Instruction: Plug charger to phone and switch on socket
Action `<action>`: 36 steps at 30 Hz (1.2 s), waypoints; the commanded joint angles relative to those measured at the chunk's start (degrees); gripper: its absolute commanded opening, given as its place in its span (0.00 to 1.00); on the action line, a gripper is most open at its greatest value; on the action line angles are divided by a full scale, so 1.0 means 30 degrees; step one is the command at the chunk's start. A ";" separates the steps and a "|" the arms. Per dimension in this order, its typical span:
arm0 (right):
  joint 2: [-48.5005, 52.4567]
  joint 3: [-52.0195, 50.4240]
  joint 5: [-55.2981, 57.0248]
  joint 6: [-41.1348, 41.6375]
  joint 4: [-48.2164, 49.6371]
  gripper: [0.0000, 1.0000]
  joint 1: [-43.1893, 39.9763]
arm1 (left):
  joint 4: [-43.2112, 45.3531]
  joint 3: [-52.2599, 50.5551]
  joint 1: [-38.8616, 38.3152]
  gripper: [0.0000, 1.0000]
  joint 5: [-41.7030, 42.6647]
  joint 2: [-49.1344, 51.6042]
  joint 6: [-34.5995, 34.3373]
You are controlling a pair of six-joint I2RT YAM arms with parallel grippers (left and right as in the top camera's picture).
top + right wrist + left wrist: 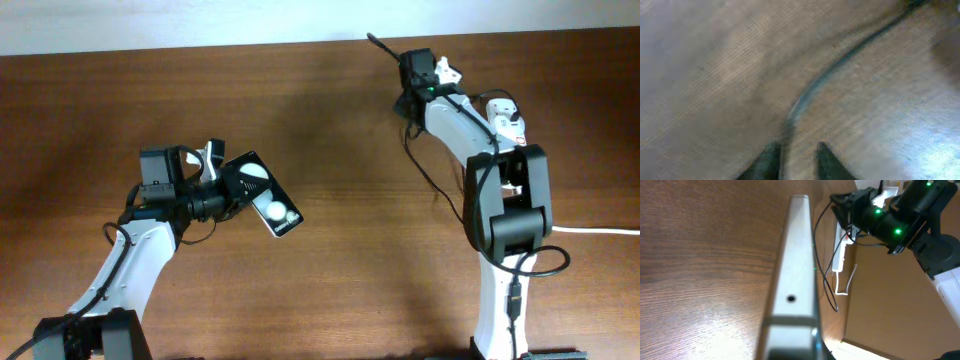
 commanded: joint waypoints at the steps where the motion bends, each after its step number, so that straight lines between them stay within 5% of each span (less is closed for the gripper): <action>1: 0.0168 0.0335 -0.1763 -0.2361 0.0146 0.04 0.0226 | 0.0102 0.0539 0.0036 0.00 -0.0095 0.0015 0.0291; 6: -0.0583 0.0357 -0.3257 -0.4109 -0.4080 0.04 0.2849 | 0.0095 0.0539 0.0036 0.00 -0.0095 0.0015 0.0299; 10: -0.0947 0.0350 -0.3330 -0.2849 -0.8247 0.04 0.5646 | 0.0007 0.0539 0.0036 0.00 -0.0087 0.0015 0.0299; 11: -0.0947 0.0357 -0.3242 -0.2863 -0.8480 0.10 0.6156 | -0.0146 0.0539 0.0036 0.00 -0.0087 0.0015 0.0299; 14: -0.0954 0.0940 -0.2149 -0.2863 -0.8502 0.49 0.6426 | -0.0466 0.0539 0.0036 0.00 -0.0087 0.0015 0.0299; 16: -0.0954 0.1676 -0.1202 -0.2543 -0.8466 0.56 0.5697 | -0.0459 0.0539 0.0036 0.00 -0.0087 0.0015 0.0299; 25: 0.0080 0.1763 -0.2091 0.1574 -0.6411 0.50 0.1967 | -0.0466 0.0539 0.0036 0.00 -0.0095 0.0015 0.0299; 36: 0.1064 0.1639 -0.3738 0.3016 -0.5748 0.41 0.2900 | -0.0466 0.0539 0.0036 0.00 -0.0095 0.0015 0.0299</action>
